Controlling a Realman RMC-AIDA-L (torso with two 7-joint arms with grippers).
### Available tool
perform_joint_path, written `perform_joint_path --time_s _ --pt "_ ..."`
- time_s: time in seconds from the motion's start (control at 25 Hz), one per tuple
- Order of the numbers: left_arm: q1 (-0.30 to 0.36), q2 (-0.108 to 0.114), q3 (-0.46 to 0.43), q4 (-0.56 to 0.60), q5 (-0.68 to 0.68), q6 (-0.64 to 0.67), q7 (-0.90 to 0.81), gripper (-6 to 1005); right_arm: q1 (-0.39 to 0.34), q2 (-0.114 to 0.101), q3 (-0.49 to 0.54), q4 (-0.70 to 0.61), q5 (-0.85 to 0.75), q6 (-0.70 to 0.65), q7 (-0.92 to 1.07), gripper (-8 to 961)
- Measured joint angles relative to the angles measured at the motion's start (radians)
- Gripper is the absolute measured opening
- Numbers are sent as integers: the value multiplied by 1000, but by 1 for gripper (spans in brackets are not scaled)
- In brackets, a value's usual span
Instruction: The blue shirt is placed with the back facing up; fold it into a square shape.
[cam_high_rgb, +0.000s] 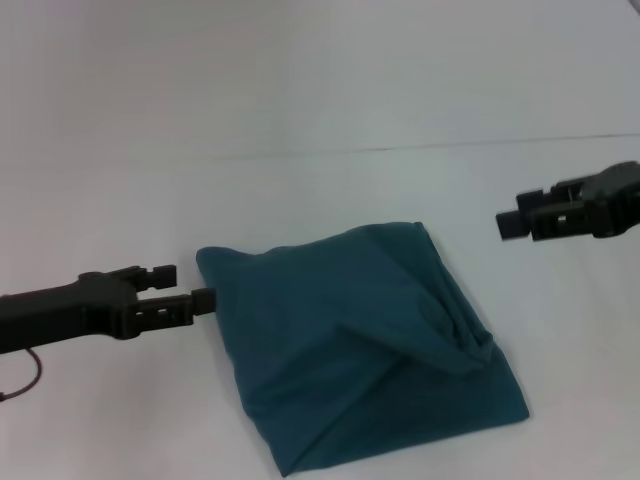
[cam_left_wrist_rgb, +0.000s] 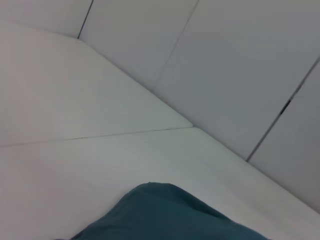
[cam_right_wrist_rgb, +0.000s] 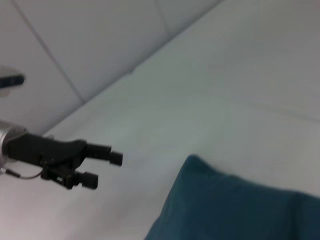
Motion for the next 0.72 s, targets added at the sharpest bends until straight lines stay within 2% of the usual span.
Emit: perform_joint_path --time_s 0.12,0.28,0.36,0.48,0.6,0.72 --pt "15 -1 -44 -2 25 41 79 910 98 -2 3 -9 -133 -105 81 574" --pt "16 19 -109 -2 81 171 132 907 180 19 -46 3 -339 -141 132 571" --pt "10 35 -142 6 107 266 148 906 201 29 -77 10 -400 -138 154 570" --pt "5 43 -175 25 137 351 156 904 218 43 -112 20 -425 -140 188 568" --pt "9 40 -173 31 156 360 157 904 216 53 -171 34 -439 -135 217 573" --pt "13 35 -163 29 173 354 159 904 209 72 -221 50 -500 -95 240 577"
